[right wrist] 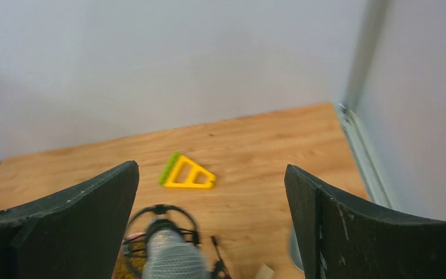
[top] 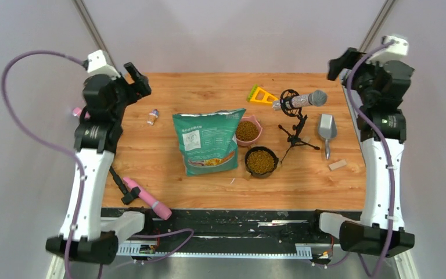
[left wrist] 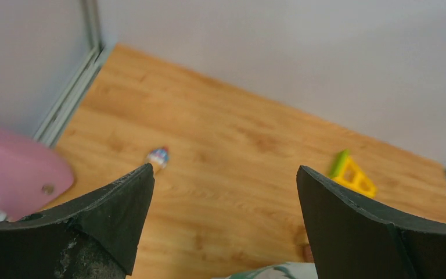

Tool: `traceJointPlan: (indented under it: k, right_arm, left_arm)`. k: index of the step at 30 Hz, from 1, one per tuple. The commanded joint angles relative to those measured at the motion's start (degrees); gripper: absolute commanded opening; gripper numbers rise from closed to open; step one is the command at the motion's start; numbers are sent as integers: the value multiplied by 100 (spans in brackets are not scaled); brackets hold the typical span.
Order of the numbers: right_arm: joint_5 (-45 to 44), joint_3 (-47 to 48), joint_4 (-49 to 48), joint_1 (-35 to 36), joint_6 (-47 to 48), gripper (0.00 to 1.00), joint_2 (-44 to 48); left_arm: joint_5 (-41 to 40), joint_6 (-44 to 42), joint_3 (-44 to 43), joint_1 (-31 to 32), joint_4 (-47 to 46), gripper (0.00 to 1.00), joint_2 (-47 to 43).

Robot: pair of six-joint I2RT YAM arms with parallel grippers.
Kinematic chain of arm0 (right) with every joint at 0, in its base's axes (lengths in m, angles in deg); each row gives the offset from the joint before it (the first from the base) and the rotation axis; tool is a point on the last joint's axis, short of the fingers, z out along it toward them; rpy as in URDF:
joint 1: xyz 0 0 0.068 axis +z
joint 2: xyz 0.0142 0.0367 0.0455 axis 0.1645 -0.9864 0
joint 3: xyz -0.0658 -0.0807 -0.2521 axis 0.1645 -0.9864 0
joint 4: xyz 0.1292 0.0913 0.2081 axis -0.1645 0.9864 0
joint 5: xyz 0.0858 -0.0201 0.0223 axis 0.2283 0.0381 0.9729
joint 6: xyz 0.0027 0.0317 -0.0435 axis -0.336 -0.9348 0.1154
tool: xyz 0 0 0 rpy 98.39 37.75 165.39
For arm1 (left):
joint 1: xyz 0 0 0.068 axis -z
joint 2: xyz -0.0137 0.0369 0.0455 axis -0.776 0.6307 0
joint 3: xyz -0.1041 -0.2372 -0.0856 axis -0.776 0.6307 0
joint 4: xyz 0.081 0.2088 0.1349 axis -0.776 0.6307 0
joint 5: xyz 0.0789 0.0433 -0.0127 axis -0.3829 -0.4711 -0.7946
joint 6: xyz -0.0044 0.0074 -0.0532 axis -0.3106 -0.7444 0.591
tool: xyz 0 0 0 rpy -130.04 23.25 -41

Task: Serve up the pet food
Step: Reset both arms

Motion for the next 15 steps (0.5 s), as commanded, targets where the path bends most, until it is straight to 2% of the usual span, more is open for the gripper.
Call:
traceJointPlan:
  k: [1,3,6,11,15]
  right_arm:
    - [77,-234,286,-1641,-1354,100,20]
    - [-13,-398,463,-2223,-1658,100,-24]
    - [-293,-919,581,-2606,-1717,100,65]
    - [-715,-1985,603,-2621,-2187,100,516]
    - [-734,-2737,594,-2620,-2288,100,983]
  left_arm:
    - [-1392,415,104,-21,1058,100,834]
    - [-1681,479,306,-27,1037,100,862]
    - [-1987,531,744,-29,919,100,674]
    - [-2068,564,1129,-29,1006,100,383]
    - [-1912,659,1212,-29,1059,100,177]
